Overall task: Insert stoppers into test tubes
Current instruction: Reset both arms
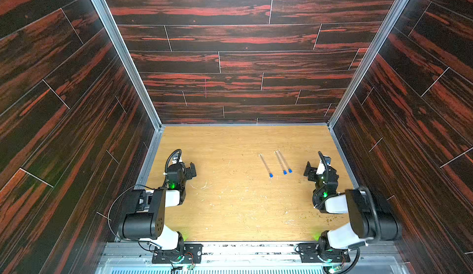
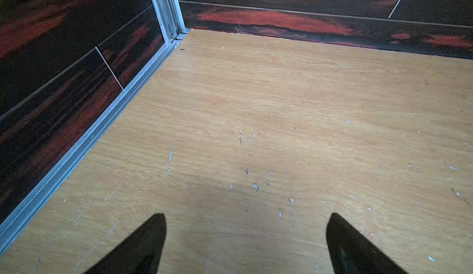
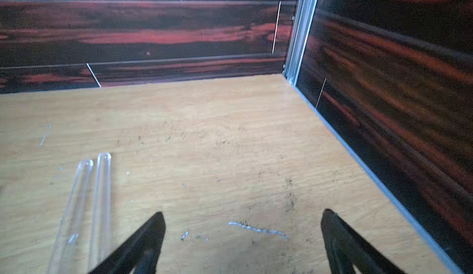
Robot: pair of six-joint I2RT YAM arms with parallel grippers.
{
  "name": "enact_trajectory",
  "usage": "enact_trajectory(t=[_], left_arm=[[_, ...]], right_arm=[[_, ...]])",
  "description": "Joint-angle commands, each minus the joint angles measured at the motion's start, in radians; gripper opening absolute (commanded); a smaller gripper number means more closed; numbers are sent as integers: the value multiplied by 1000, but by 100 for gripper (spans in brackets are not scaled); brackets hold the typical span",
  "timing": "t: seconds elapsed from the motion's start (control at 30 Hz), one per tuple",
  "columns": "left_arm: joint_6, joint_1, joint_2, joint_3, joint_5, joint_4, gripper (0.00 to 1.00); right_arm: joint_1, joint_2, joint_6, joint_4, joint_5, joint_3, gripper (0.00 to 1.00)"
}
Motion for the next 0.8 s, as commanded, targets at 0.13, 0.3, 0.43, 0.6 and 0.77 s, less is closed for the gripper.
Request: enact_trajectory(t=[0.13,0.3,0.43,0.6,0.77], left_arm=[[-17,6,-11,21,-12,7,100],[-17,6,-11,21,-12,7,100],[-17,5,-11,21,-12,7,100],[-17,6,-11,21,-11,6,100],[-17,6,-12,18,-12,9,100]], right_arm=[[-15,15,40,51,-36,24,96],[-16,12,36,51,-34,22,96],[-15,15,37,55,-34,24,96],[-16,15,38,54,-35,24,96],[-16,15,37,54,-34,24,96]])
